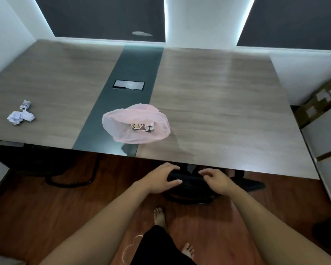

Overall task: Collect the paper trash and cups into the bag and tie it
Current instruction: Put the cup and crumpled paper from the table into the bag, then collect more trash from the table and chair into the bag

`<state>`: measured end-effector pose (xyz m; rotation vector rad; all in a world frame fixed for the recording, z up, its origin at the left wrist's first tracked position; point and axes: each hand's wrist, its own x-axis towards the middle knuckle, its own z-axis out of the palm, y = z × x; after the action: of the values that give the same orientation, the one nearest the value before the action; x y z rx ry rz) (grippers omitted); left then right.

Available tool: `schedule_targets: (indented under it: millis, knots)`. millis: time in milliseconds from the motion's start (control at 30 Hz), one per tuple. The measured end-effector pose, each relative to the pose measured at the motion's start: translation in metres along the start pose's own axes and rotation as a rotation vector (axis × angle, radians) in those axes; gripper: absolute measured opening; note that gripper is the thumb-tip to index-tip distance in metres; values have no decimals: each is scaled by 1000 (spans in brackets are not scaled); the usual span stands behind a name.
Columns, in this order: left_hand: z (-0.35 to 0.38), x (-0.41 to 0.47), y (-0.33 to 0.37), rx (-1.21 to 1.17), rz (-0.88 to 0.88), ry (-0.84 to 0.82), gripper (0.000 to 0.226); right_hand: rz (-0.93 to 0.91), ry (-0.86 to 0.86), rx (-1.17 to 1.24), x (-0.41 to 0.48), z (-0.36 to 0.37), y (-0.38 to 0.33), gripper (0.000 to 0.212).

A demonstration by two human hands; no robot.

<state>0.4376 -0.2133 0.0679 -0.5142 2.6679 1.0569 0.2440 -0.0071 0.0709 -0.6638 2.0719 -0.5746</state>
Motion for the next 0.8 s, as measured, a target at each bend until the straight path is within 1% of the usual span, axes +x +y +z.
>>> schedule_targets:
  millis: [67,133,267,400,433,533,633,800]
  knots:
    - [17,6,8,114,-42,-109,70,20,-7,-79,-15,5,15,37]
    - [29,13,15,278,-65,-193,70,37,-13,-150,-26,10,26,40]
    - [38,28,23,456,-81,-268,69,24,37,-303,-33,20,28,58]
    - [47,36,11,544,-84,-224,65,78,-20,-445,-29,32,25,77]
    - [49,36,8,543,-82,-207,64,91,-11,-466,-27,36,25,77]
    - [55,33,-2,548,-41,-149,59,121,109,-453,-24,49,28,67]
    - [57,33,-11,535,-13,-99,57,135,199,-489,-22,58,26,62]
    - [63,25,-14,532,2,-59,54,135,241,-570,-27,70,29,61]
